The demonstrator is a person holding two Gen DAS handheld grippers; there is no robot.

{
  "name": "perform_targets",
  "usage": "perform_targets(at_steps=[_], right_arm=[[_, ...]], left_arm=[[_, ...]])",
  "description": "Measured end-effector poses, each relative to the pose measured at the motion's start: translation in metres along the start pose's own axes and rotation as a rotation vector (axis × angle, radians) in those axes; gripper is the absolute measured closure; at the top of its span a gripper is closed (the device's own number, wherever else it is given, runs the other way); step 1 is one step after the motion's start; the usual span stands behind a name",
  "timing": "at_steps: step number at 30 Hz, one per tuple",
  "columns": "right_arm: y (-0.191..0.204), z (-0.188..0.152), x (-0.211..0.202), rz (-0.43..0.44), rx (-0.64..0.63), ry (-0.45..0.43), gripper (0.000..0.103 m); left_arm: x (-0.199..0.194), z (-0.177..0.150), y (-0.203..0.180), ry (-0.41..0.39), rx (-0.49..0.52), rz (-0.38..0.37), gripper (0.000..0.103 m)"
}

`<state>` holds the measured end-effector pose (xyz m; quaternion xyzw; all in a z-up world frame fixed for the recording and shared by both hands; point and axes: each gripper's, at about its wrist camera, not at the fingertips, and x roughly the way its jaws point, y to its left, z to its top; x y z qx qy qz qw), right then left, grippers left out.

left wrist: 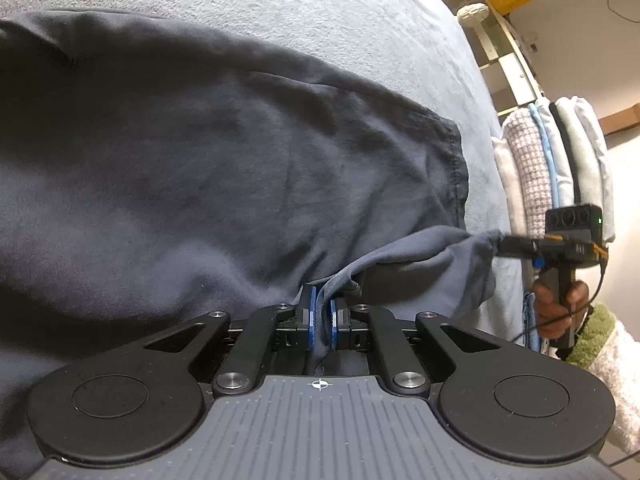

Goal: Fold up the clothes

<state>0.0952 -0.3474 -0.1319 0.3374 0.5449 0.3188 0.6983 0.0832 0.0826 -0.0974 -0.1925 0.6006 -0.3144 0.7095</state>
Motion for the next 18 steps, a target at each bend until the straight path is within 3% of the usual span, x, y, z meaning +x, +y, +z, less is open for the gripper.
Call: perform_targets(at_steps=[3,11,14,18], right_arm=[[0.003,-0.007,-0.001,-0.012,-0.012,0.016,0.044],[0.011,-0.024,-0.011,-0.067,-0.032,-0.039,0.045],[0.015,-0.031,-0.017,-0.118,-0.037,-0.098,0.045],[0.013,-0.038,-0.024,-0.113,0.004,-0.17,0.045]], left_arm=[[-0.001,0.0,0.001,-0.003,0.004,-0.005,0.096],[-0.009,-0.002,-0.006,-0.03,0.039,-0.011,0.097],[-0.015,-0.005,-0.009,-0.041,0.06,-0.017,0.097],[-0.02,-0.009,-0.009,-0.05,0.064,-0.014,0.097]])
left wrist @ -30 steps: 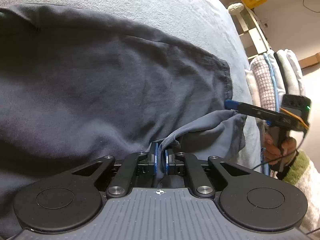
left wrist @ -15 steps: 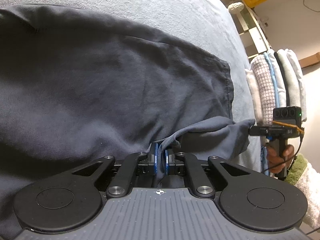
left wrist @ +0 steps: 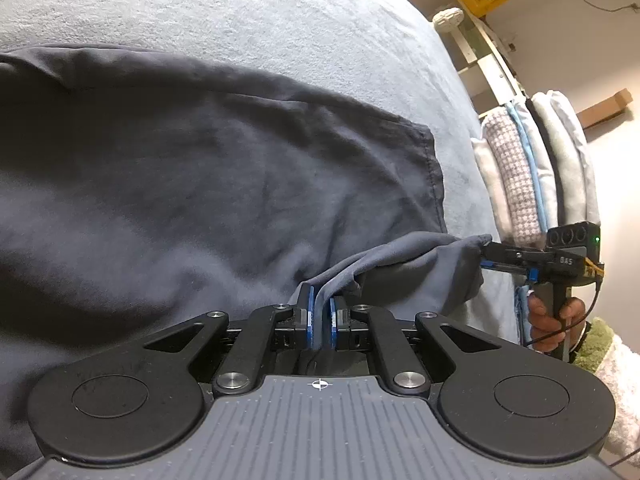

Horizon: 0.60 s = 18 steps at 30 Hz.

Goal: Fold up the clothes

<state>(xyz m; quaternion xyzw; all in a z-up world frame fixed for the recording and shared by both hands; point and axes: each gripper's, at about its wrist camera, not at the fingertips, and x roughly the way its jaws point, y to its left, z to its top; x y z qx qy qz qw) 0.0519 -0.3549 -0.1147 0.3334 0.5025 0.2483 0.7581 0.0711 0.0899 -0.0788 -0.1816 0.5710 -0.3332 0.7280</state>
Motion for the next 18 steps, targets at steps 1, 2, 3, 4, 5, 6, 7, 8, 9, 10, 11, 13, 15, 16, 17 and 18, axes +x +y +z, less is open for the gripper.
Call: perform_targets(at_steps=[1,2,3,4,5,6,7,8,9,10,11,13,15,16,17,18], right_arm=[[0.001,-0.003,0.001,0.0,0.001,0.005,0.045],[0.002,-0.006,0.003,-0.006,-0.005,0.014,0.045],[0.004,-0.01,0.006,-0.021,-0.018,0.024,0.045],[0.006,-0.013,0.008,-0.034,-0.027,0.024,0.045],[0.008,-0.015,0.008,-0.047,-0.035,0.017,0.046],[0.009,-0.017,0.008,-0.054,-0.039,0.01,0.053],[0.01,-0.019,0.006,-0.057,-0.039,0.004,0.058],[0.01,-0.021,0.005,-0.064,-0.04,0.001,0.069],[0.011,-0.022,0.004,-0.071,-0.041,-0.002,0.078],[0.011,-0.024,0.003,-0.078,-0.043,-0.004,0.081],[0.011,-0.026,0.002,-0.085,-0.047,-0.004,0.087],[0.013,-0.029,-0.003,-0.09,-0.059,-0.008,0.09],[0.019,-0.031,-0.009,-0.088,-0.074,-0.018,0.091],[0.021,-0.034,-0.012,-0.085,-0.079,-0.02,0.091],[0.023,-0.037,-0.014,-0.086,-0.084,-0.017,0.091],[0.025,-0.039,-0.017,-0.087,-0.089,-0.014,0.091]], left_arm=[[0.0,0.0,0.0,-0.002,-0.003,0.002,0.097],[-0.001,0.0,0.001,-0.004,-0.007,0.003,0.097],[-0.001,-0.001,0.001,-0.006,-0.012,0.005,0.097],[-0.001,-0.001,0.001,-0.008,-0.015,0.005,0.097],[-0.002,-0.002,0.001,-0.008,-0.015,0.005,0.097],[-0.002,-0.002,0.001,-0.009,-0.013,0.005,0.097],[-0.002,-0.002,0.0,-0.007,-0.009,0.005,0.097],[-0.002,-0.002,0.0,-0.003,-0.004,0.005,0.097],[-0.002,-0.003,-0.001,0.002,0.0,0.004,0.097],[-0.002,-0.003,-0.001,0.006,0.002,0.0,0.097],[-0.002,-0.002,-0.003,0.01,0.003,-0.007,0.097],[-0.004,-0.002,-0.007,0.019,0.013,-0.032,0.098],[-0.007,-0.001,-0.012,0.031,0.037,-0.072,0.099],[-0.006,-0.002,-0.014,0.048,0.045,-0.087,0.099],[-0.005,-0.002,-0.016,0.07,0.052,-0.099,0.099],[-0.004,-0.003,-0.018,0.092,0.058,-0.111,0.099]])
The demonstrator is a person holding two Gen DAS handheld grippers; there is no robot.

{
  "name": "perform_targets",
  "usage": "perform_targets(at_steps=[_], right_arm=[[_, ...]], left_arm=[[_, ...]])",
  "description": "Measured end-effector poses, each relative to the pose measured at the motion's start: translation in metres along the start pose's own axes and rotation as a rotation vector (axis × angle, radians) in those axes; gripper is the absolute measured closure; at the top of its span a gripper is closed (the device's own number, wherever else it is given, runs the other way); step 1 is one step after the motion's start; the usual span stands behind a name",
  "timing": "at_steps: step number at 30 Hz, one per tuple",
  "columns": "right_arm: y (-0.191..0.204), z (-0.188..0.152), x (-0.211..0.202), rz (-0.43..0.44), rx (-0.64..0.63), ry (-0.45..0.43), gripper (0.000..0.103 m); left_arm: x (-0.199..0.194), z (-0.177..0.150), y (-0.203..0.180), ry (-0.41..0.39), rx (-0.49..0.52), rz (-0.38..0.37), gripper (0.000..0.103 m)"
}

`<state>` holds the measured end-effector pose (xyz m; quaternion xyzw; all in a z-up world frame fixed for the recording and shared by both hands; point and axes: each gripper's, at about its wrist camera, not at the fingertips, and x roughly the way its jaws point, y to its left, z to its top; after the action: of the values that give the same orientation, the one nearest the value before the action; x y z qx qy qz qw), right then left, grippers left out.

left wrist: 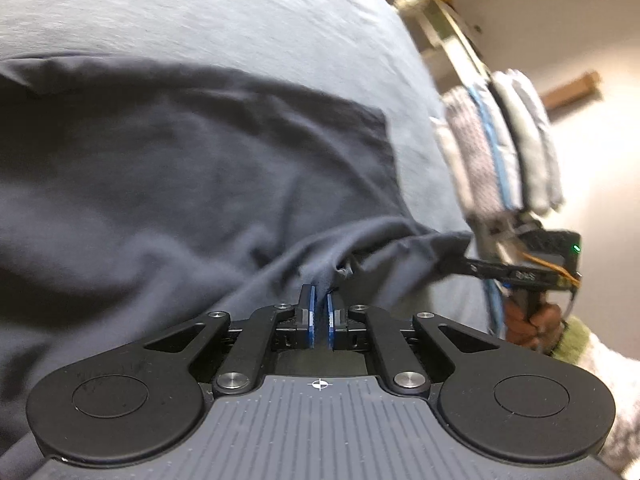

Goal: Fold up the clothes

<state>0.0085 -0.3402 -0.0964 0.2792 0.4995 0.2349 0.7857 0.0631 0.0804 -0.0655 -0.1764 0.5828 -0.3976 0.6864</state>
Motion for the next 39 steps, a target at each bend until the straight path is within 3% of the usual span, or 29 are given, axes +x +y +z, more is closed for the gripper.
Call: perform_targets(at_steps=[4,8,13,15,19,22,27,30,34,37,39], right_arm=[[-0.003,-0.01,-0.004,-0.011,0.01,0.032,0.092],[-0.005,-0.013,-0.005,-0.018,0.011,0.048,0.092],[-0.019,-0.01,-0.004,-0.045,0.095,0.048,0.09],[-0.025,-0.009,-0.012,-0.07,0.134,-0.001,0.084],[-0.026,-0.013,-0.042,-0.147,0.201,-0.17,0.084],[-0.004,-0.017,-0.055,-0.142,0.145,-0.217,0.084],[0.048,-0.019,-0.02,-0.052,-0.039,-0.113,0.084],[0.059,-0.013,0.022,-0.072,-0.106,-0.052,0.084],[0.034,-0.011,0.052,-0.196,-0.026,-0.091,0.086],[0.022,-0.016,0.047,-0.21,0.09,-0.128,0.088],[0.035,-0.019,0.038,-0.22,0.072,-0.155,0.085]], left_arm=[[0.011,0.001,0.001,0.066,0.004,0.01,0.099],[0.015,0.008,0.005,0.058,-0.05,-0.024,0.1],[0.016,0.011,0.017,0.043,-0.131,-0.008,0.1],[0.017,0.012,0.025,0.037,-0.173,0.006,0.1],[0.019,0.012,0.038,0.028,-0.241,0.026,0.1],[0.021,0.011,0.043,0.022,-0.276,0.031,0.1],[0.021,0.008,0.042,0.028,-0.279,0.048,0.1],[0.02,0.008,0.038,0.026,-0.25,0.077,0.099],[0.018,0.007,0.032,0.02,-0.197,0.116,0.097],[0.016,0.005,0.031,0.011,-0.187,0.129,0.097],[0.015,0.003,0.032,0.001,-0.186,0.128,0.098]])
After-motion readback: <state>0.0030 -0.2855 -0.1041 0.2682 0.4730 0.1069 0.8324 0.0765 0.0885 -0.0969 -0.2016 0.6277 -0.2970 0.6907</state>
